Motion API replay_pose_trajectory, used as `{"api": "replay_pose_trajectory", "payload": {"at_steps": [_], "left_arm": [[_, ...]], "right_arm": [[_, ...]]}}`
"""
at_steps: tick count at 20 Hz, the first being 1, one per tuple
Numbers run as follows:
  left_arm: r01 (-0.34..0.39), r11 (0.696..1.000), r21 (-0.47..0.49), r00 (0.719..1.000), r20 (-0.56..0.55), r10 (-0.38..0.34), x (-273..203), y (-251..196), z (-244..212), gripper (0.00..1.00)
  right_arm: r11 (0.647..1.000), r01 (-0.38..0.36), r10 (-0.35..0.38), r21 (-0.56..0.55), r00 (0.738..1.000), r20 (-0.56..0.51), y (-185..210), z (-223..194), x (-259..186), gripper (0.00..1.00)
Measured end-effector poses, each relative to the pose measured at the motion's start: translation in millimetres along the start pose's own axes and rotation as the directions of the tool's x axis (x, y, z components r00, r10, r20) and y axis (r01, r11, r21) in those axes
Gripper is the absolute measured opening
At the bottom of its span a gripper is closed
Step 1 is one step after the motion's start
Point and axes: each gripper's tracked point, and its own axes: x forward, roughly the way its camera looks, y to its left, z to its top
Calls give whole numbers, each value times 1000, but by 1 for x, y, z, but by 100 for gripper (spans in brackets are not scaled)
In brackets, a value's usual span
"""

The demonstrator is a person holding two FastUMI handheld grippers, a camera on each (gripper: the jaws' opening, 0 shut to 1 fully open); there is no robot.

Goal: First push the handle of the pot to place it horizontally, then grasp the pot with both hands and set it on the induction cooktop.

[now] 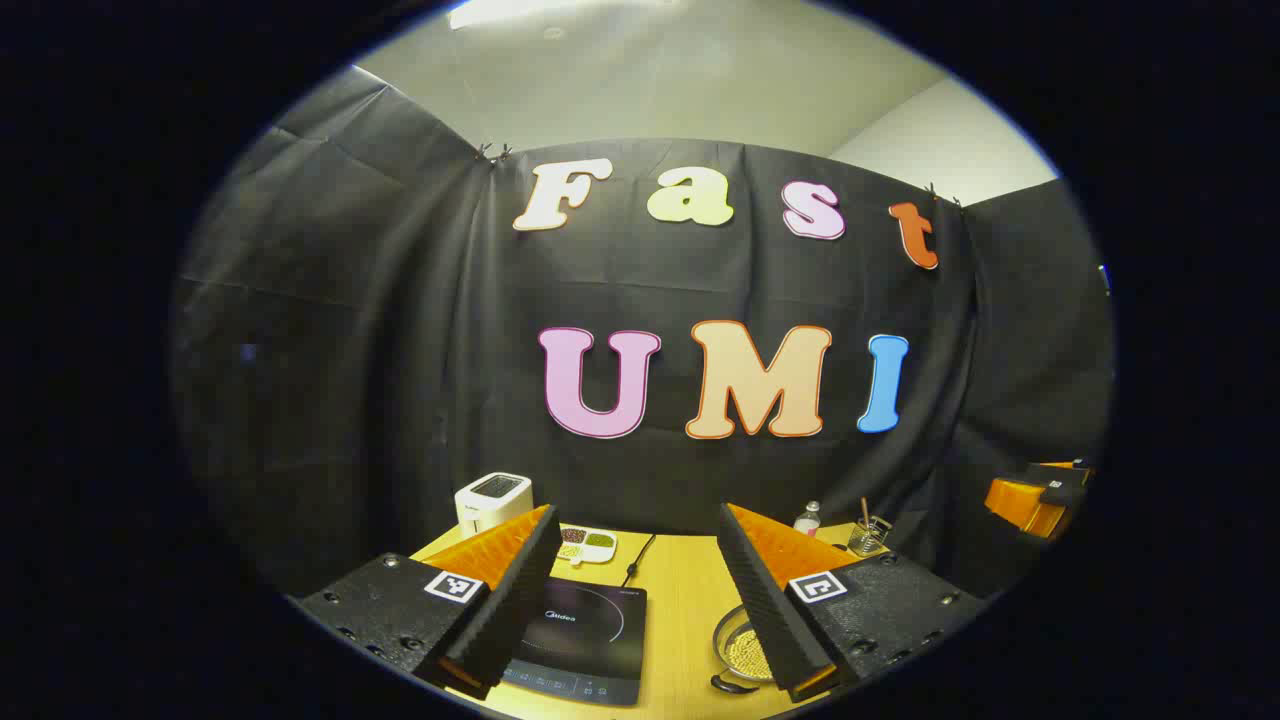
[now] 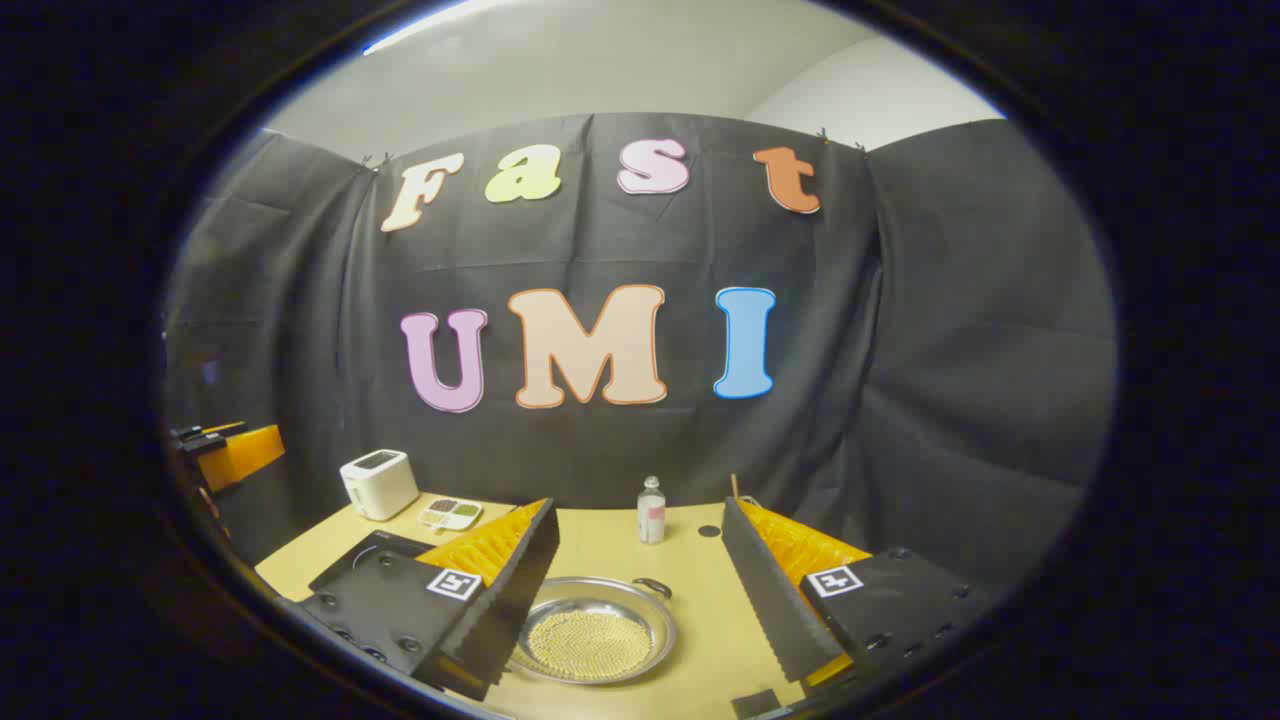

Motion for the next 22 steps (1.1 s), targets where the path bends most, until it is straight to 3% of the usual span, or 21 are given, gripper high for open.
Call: {"api": "replay_pose_trajectory", "payload": {"at_steps": [13, 22], "left_arm": [[-45, 999, 27, 998, -32, 45, -16, 32, -13, 92], [-30, 999, 33, 999, -33, 31, -17, 38, -14, 92]], "right_arm": [[999, 20, -17, 46, 999, -50, 3, -18, -6, 98], [999, 33, -30, 39, 997, -66, 9, -23, -12, 96]]}}
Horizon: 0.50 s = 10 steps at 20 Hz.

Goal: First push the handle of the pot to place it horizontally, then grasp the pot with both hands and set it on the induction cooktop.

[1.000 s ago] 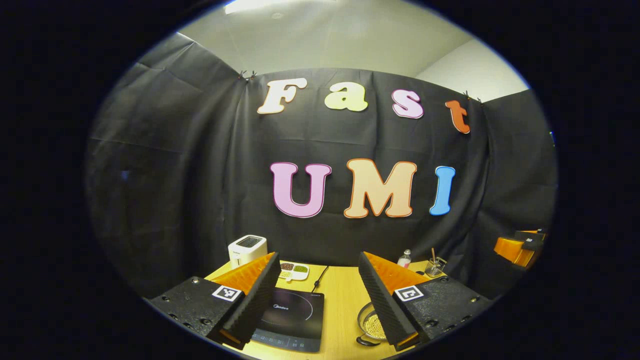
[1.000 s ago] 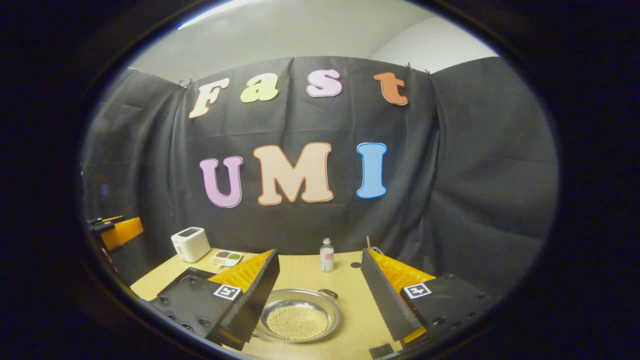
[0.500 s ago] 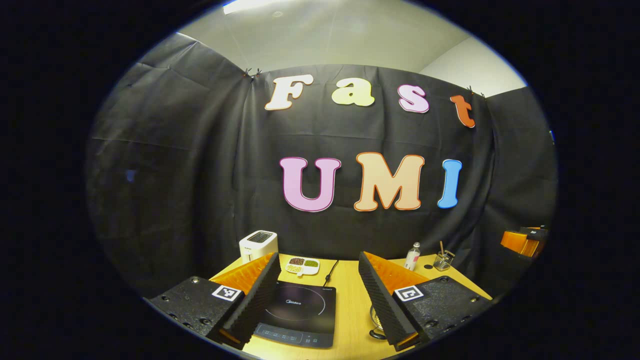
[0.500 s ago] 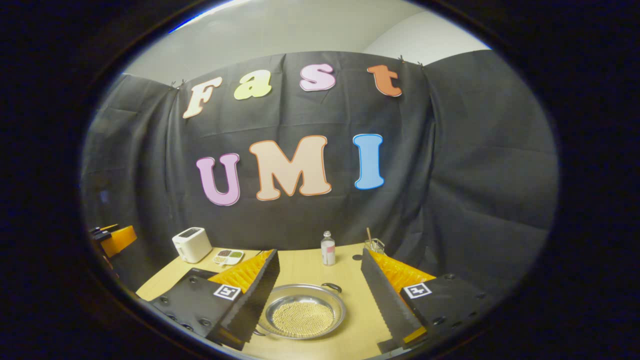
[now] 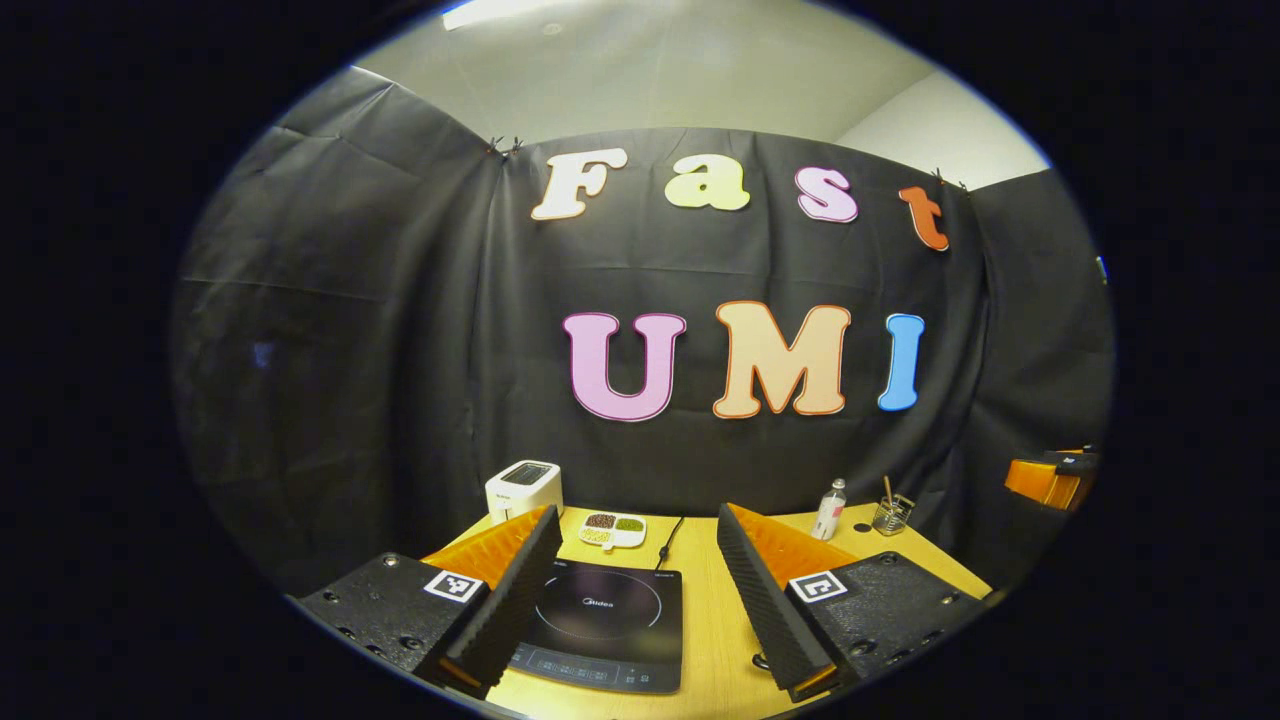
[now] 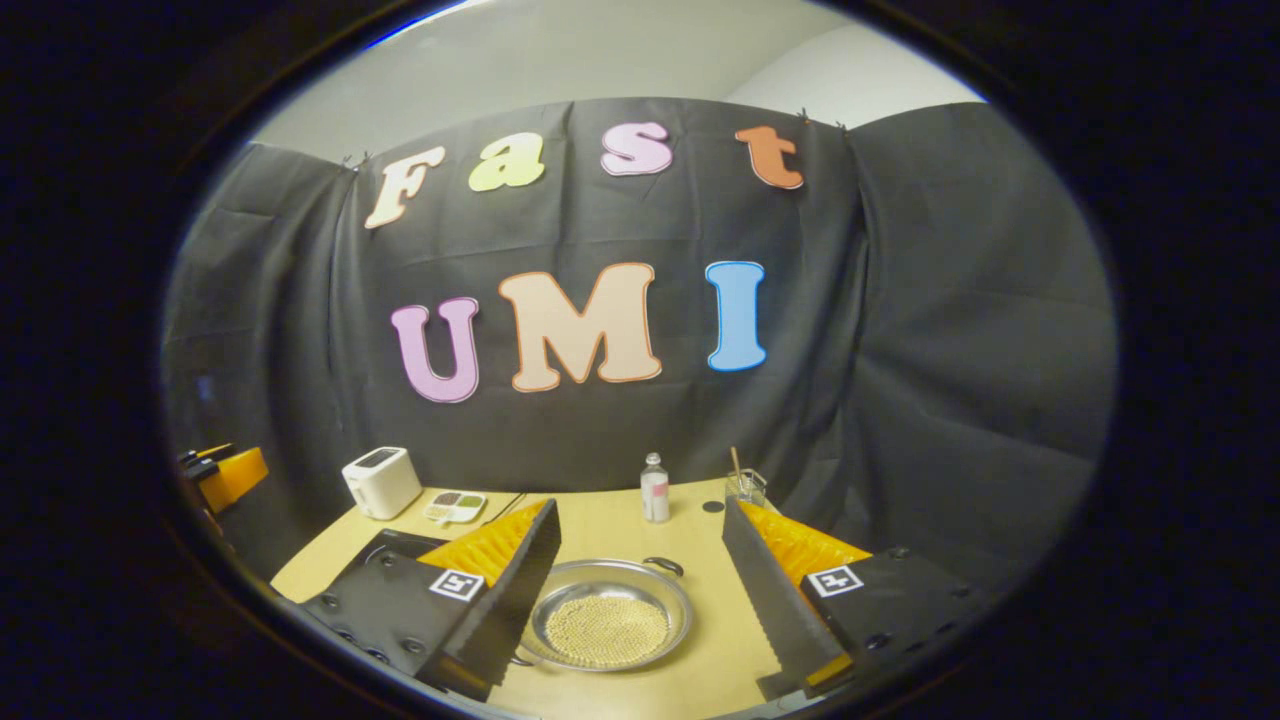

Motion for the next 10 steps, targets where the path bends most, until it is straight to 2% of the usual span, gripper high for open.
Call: {"api": "replay_pose_trajectory", "payload": {"at_steps": [3, 4, 6, 7, 10], "left_arm": [[12, 1000, 7, 1000, 6, -12, 1, 0, 1, 92], [14, 1000, 10, 1000, 8, -14, 3, 0, 2, 95], [23, 1000, 12, 1000, 17, -23, 5, -3, 4, 92], [28, 1000, 13, 999, 20, -29, 5, -3, 5, 95], [35, 999, 26, 999, 24, -36, 6, -3, 5, 95]], "right_arm": [[1000, -5, 5, 3, 1000, -2, 4, -1, -2, 96], [1000, -5, 5, 0, 1000, 0, 4, -1, -3, 96], [1000, 1, -1, -10, 1000, 8, 3, 1, -5, 96], [1000, 7, -6, -10, 1000, 15, 3, 3, -5, 96], [1000, 27, -27, 7, 999, 27, -1, 6, -6, 70]]}}
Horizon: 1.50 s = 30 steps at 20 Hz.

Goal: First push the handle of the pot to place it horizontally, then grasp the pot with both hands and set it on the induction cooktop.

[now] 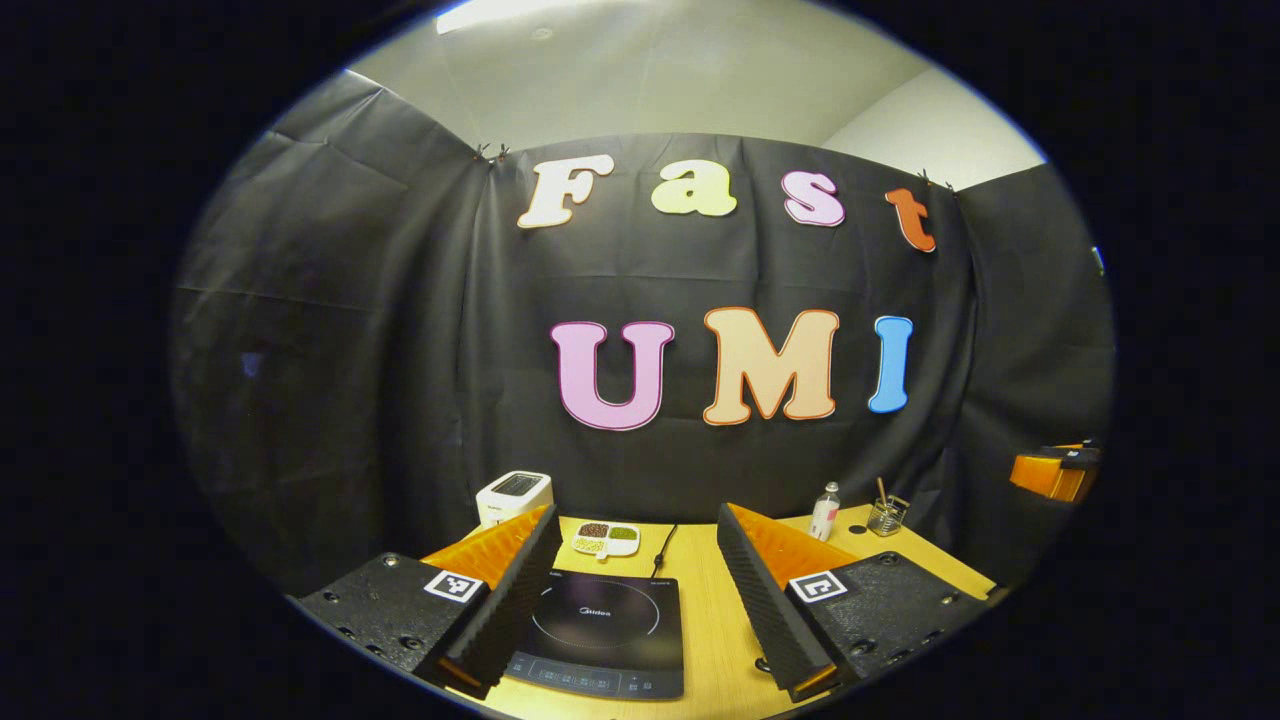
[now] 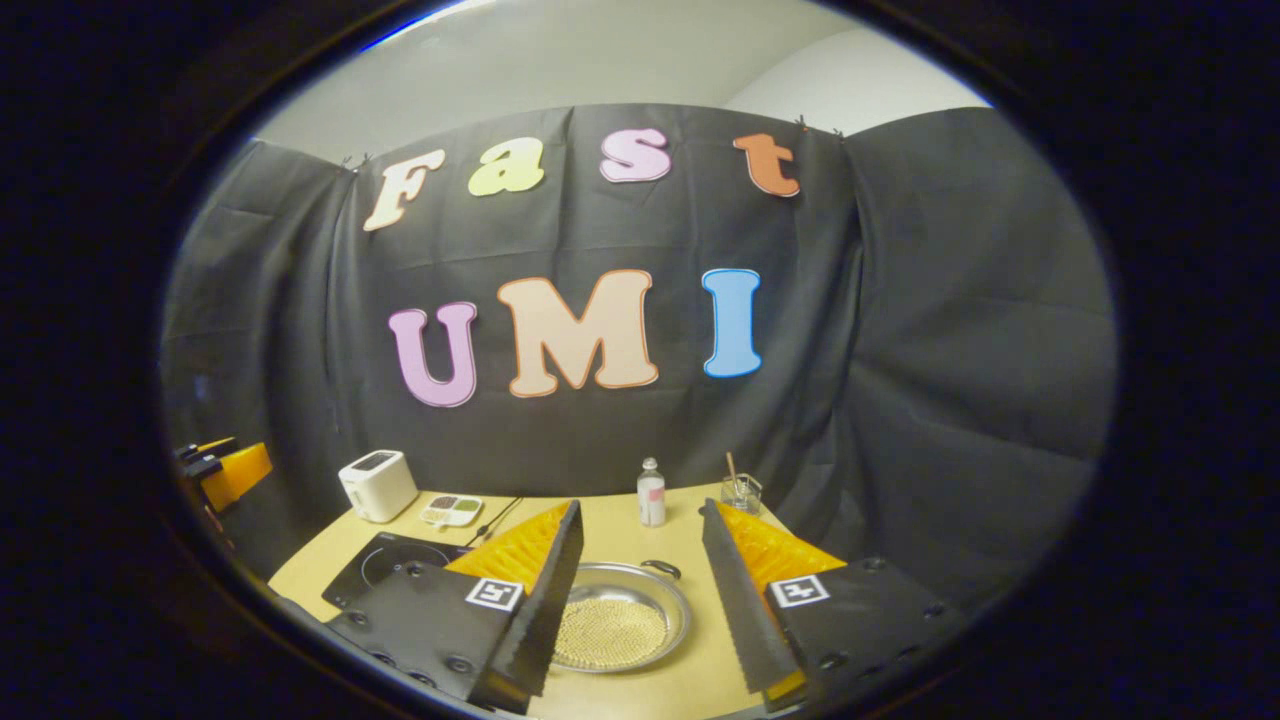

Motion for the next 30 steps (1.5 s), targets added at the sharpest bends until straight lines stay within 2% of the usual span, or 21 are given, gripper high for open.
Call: {"api": "replay_pose_trajectory", "payload": {"at_steps": [1, 6, 7, 8, 9, 12, 16, 18, 19, 24, 26, 27, 29, 30], "left_arm": [[1, 1000, 4, 1000, 0, -1, 0, 0, -1, 92], [0, 1000, -12, 1000, -2, 0, 0, 1, -4, 92], [-3, 1000, -13, 1000, -2, 3, 0, 3, -5, 95], [-7, 1000, -12, 1000, -3, 6, 0, 6, -6, 92], [-10, 1000, -8, 1000, -4, 10, -1, 8, -6, 92], [-26, 1000, 4, 1000, -11, 26, -2, 18, -11, 92], [-50, 999, -10, 998, -26, 50, -4, 32, -17, 92], [-61, 998, -7, 998, -30, 60, -4, 38, -20, 95], [-69, 998, 1, 997, -34, 69, -4, 43, -22, 92], [-70, 997, 11, 996, -62, 71, -7, 55, -33, 92], [-68, 998, 9, 995, -72, 69, -10, 61, -38, 95], [-70, 997, 10, 995, -74, 70, -12, 65, -40, 92], [-81, 997, 15, 994, -77, 82, -15, 74, -44, 92], [-94, 995, 21, 992, -83, 95, -18, 82, -47, 92]], "right_arm": [[1000, 7, -7, 11, 1000, 2, -1, 1, -1, 67], [999, 38, -38, 2, 999, 2, -6, -2, 3, 10], [1000, 28, -28, -5, 1000, -9, -2, -7, 4, 2], [1000, 18, -18, -7, 1000, -20, 2, -13, 6, 2], [1000, 9, -9, -7, 1000, -30, 5, -17, 7, 0], [1000, -26, 27, 3, 994, -110, 18, -46, 9, 2], [995, -73, 87, 66, 970, -225, 39, -88, 9, 0], [989, -82, 115, 121, 946, -304, 49, -117, 8, 2], [987, -80, 124, 142, 934, -336, 53, -128, 9, 0], [985, -71, 143, 160, 853, -502, 66, -190, -6, 2], [985, -61, 145, 162, 800, -582, 70, -216, -11, 0], [984, -55, 150, 170, 765, -627, 73, -230, -15, 3], [981, -55, 171, 183, 686, -707, 80, -262, -26, 0], [981, -57, 179, 187, 652, -737, 82, -274, -29, 3]]}}
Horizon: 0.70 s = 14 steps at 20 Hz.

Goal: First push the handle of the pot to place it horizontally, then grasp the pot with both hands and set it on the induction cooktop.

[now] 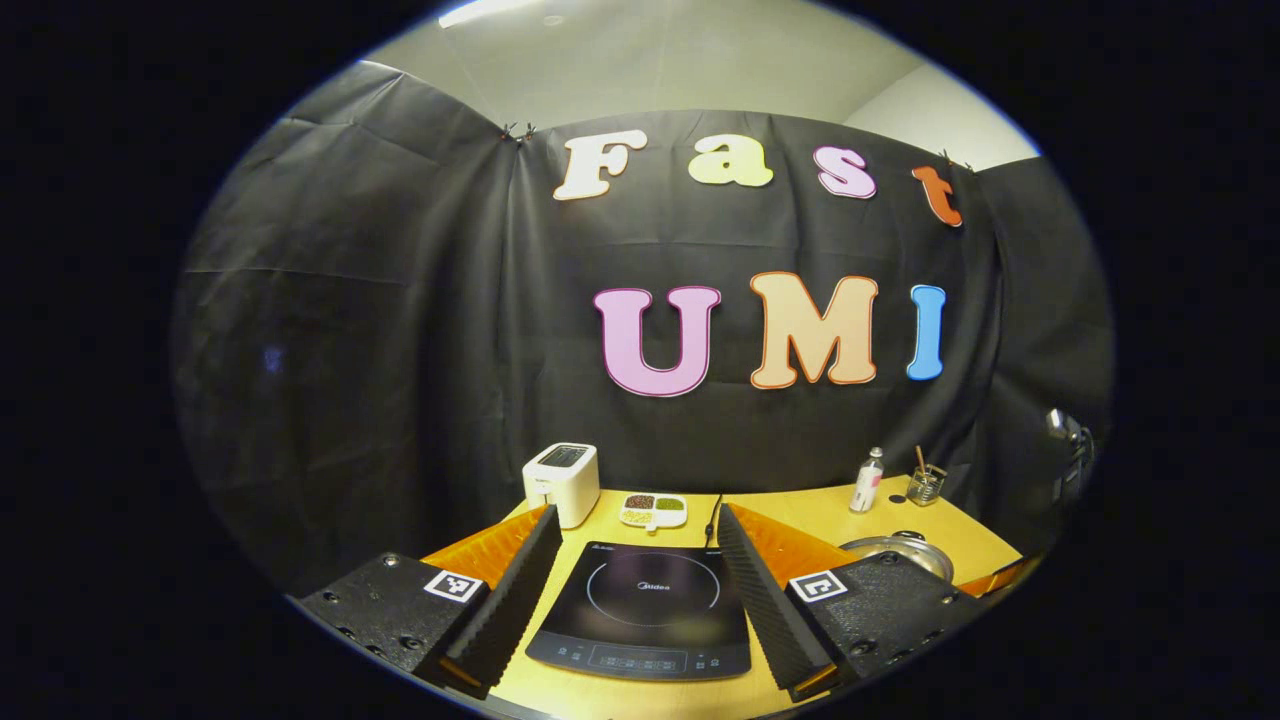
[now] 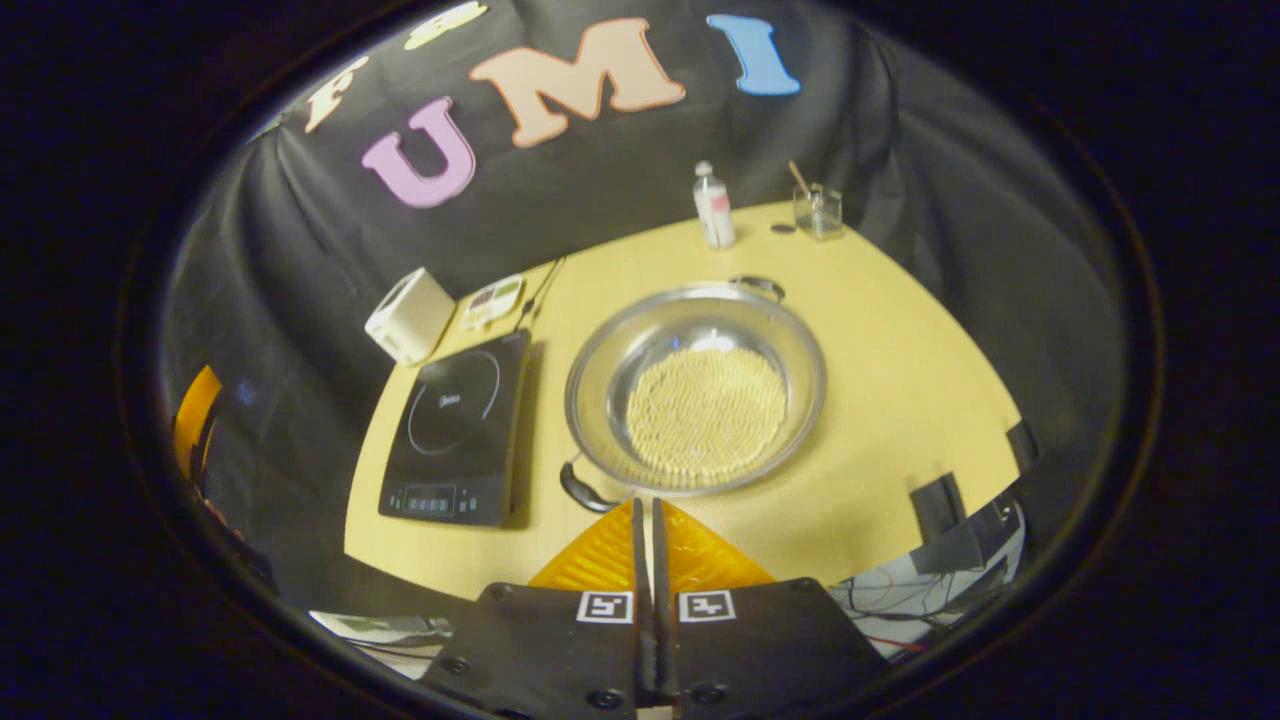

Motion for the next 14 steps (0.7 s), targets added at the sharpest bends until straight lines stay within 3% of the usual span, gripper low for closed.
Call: {"api": "replay_pose_trajectory", "payload": {"at_steps": [7, 13, 14], "left_arm": [[-99, 995, -7, 994, -56, 99, -20, 45, -25, 95], [-153, 988, -22, 986, -68, 151, -33, 63, -35, 96], [-158, 987, -28, 985, -68, 156, -35, 64, -36, 92]], "right_arm": [[999, 7, -14, -42, 985, -174, -2, -38, 52, 2], [997, 24, -41, -71, 967, -252, -1, -39, 94, 3], [997, 26, -44, -75, 966, -255, -1, -36, 99, 0]]}}
